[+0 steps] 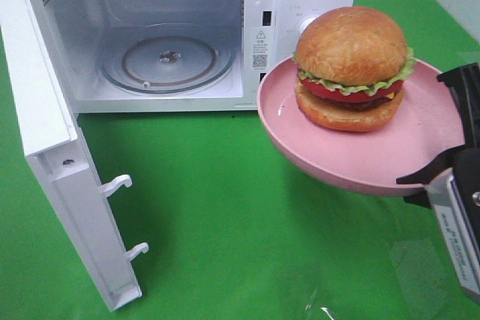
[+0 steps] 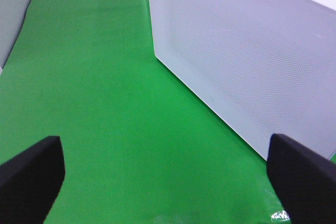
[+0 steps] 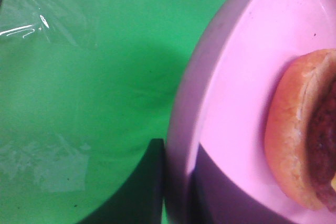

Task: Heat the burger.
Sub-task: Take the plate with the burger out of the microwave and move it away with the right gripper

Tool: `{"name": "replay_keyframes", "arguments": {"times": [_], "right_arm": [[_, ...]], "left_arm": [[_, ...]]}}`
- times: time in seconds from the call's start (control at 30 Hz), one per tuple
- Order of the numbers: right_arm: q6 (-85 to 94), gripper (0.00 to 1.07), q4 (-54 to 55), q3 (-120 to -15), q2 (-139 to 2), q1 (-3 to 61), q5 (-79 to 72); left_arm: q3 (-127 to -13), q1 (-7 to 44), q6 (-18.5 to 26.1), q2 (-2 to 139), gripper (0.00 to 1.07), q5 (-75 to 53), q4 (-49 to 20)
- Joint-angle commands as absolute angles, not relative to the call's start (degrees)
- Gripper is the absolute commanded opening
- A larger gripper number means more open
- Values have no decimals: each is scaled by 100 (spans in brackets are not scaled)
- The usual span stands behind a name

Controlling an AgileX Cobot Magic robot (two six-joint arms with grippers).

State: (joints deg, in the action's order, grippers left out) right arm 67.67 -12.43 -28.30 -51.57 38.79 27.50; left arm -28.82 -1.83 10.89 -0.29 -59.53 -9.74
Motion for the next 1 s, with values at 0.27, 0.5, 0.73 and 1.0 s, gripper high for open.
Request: {"name": "replay_keyframes", "arguments": {"times": [0.27, 0.5, 0.73, 1.0], "right_arm": [[5907, 0, -1839, -2876, -4223, 3850, 3472], [5472, 0, -2091, -2876, -4016, 3850, 3799], [5053, 0, -2498, -2882, -4011, 3850, 4177], [3867, 0, -3369, -2882, -4011, 3850, 4521]], "left_arm": [[-2853, -201, 1060, -155, 103, -5930, -980], [-2853, -201, 1060, -155, 103, -5930, -980], [-2853, -201, 1060, -155, 103, -5930, -980], [-2853, -201, 1060, -155, 103, -5930, -980]]}}
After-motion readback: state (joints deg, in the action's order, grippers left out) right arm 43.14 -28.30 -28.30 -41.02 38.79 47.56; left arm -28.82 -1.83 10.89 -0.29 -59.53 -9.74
